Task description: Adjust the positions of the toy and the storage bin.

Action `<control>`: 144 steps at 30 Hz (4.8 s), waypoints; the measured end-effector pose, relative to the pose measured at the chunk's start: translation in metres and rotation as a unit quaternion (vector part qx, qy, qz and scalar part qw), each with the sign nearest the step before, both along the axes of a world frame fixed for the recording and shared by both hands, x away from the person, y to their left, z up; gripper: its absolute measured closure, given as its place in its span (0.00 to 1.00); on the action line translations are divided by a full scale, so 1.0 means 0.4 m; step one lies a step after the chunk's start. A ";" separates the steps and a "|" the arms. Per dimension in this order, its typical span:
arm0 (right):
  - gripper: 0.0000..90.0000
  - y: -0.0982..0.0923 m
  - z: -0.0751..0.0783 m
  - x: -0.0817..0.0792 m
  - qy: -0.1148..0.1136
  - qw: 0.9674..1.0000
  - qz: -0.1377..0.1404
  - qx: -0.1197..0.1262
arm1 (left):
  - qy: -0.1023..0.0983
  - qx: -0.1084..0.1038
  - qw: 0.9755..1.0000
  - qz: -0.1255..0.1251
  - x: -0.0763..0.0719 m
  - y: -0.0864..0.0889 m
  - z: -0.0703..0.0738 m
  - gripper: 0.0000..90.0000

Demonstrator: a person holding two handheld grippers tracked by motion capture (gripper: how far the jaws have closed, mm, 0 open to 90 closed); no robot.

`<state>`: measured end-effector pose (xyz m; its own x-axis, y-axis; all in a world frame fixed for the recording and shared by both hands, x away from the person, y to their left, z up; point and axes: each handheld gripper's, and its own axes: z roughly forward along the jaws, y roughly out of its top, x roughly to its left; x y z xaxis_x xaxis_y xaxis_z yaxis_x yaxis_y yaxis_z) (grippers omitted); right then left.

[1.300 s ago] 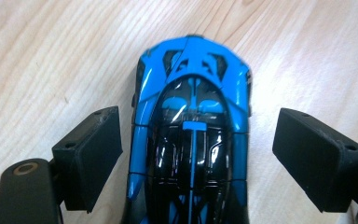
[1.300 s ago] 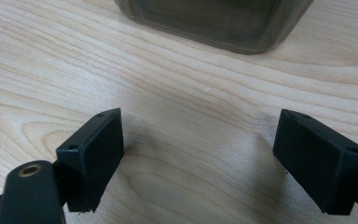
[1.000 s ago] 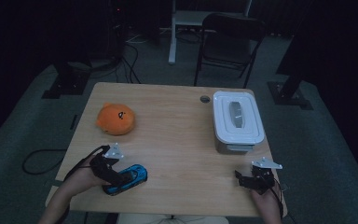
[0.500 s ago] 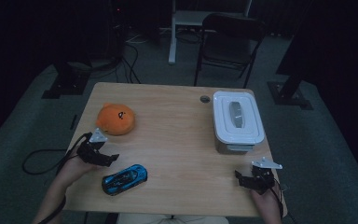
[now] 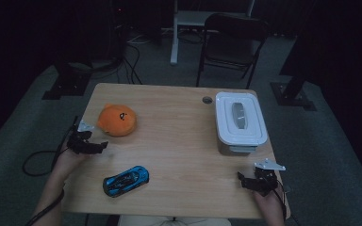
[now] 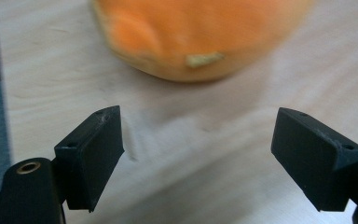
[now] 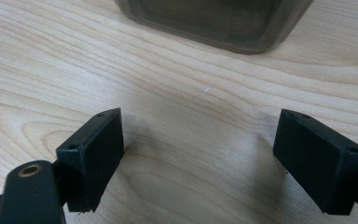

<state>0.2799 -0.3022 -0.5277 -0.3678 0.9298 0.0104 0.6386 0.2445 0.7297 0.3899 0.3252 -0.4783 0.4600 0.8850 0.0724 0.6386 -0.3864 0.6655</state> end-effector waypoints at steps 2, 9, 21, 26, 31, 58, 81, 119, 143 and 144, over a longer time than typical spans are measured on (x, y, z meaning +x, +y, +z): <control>0.17 0.000 0.000 0.000 0.000 1.000 0.000 0.000 | -0.006 -0.023 1.000 0.001 0.014 0.010 -0.002 0.22; 0.17 0.000 0.000 0.000 0.000 1.000 0.000 0.000 | -0.012 0.001 1.000 0.029 0.061 0.030 -0.008 0.28; 0.17 0.000 0.000 0.000 0.000 1.000 -0.001 0.000 | -0.022 0.026 0.999 0.001 0.093 0.017 0.003 0.47; 0.17 -0.001 0.000 0.000 0.000 1.000 -0.003 0.000 | -0.025 0.037 0.999 -0.018 0.095 0.004 0.008 0.58; 0.17 -0.001 0.000 0.000 0.000 1.000 -0.003 0.000 | -0.023 0.042 0.999 -0.020 0.087 -0.004 0.009 0.73; 0.17 -0.001 0.000 0.001 0.000 1.000 -0.006 0.000 | -0.003 -0.003 0.999 -0.044 -0.006 -0.178 0.007 0.92; 0.17 -0.001 0.000 0.001 0.000 1.000 -0.006 0.000 | -0.028 -0.072 0.997 -0.009 -0.018 -0.162 0.103 0.45; 0.17 -0.001 0.000 0.001 0.000 1.000 -0.006 0.000 | -0.014 0.004 0.999 0.045 0.127 -0.166 0.042 0.67; 0.17 -0.001 0.000 0.001 0.000 1.000 -0.007 0.000 | -0.059 0.015 0.998 -0.019 -0.096 -0.087 0.166 0.75; 0.17 -0.001 0.000 0.001 0.000 1.000 -0.007 0.000 | -0.062 0.009 0.998 -0.020 -0.108 -0.084 0.165 0.75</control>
<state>0.2804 -0.3025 -0.5277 -0.3556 0.9346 0.0105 0.6423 0.2363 0.7291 0.3466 0.2917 -0.4122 0.4809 0.8646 0.1458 0.5362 -0.4215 0.7313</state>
